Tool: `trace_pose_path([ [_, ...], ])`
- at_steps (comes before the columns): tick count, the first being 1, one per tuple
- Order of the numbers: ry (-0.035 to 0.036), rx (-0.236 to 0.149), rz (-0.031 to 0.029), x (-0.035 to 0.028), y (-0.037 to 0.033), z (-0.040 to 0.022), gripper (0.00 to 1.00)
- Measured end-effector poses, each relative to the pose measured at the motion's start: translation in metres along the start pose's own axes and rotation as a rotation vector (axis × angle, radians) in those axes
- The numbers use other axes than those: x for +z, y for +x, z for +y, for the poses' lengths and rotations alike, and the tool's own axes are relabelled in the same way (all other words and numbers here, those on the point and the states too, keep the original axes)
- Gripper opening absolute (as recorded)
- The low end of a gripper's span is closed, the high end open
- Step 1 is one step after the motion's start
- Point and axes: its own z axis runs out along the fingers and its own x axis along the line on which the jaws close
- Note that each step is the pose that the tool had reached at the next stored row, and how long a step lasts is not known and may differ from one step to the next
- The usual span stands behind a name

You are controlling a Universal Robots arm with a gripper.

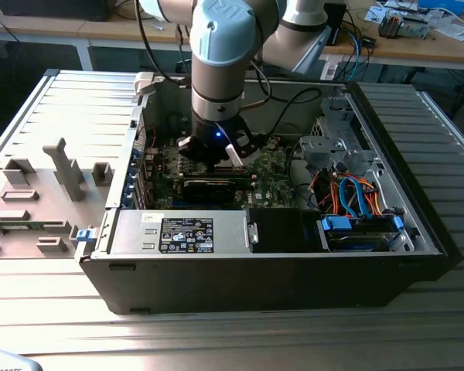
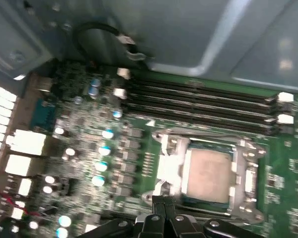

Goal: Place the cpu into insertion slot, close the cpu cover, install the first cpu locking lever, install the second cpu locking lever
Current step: 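Install the second cpu locking lever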

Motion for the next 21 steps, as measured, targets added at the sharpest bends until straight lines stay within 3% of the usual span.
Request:
trace_pose_path([
  [2,0.0111,0.001,0.0061,-0.0001,-0.0085,-0.0005,0.11],
  [5,0.0313,0.002,0.0104,0.0003,-0.0157,0.0023,0.11],
  [8,0.0559,0.003,0.0143,0.0022,-0.0203,0.0123,0.11],
  [9,0.0663,0.004,0.0160,0.0033,-0.0215,0.0183,0.11],
  [11,0.0805,0.004,0.0182,0.0047,-0.0230,0.0268,0.11],
  [12,0.0984,0.005,0.0210,0.0029,-0.0239,0.0326,0.11],
  [13,0.1059,0.005,0.0224,-0.0023,-0.0240,0.0351,0.11],
  [14,0.1069,0.005,0.0225,-0.0060,-0.0241,0.0361,0.11],
  [16,0.1082,0.005,0.0226,-0.0210,-0.0241,0.0392,0.11],
  [17,0.1081,0.005,0.0226,-0.0248,-0.0240,0.0400,0.11],
  [19,0.1083,0.005,0.0226,-0.0306,-0.0240,0.0411,0.11],
  [21,0.1077,0.005,0.0224,-0.0315,-0.0240,0.0413,0.11],
])
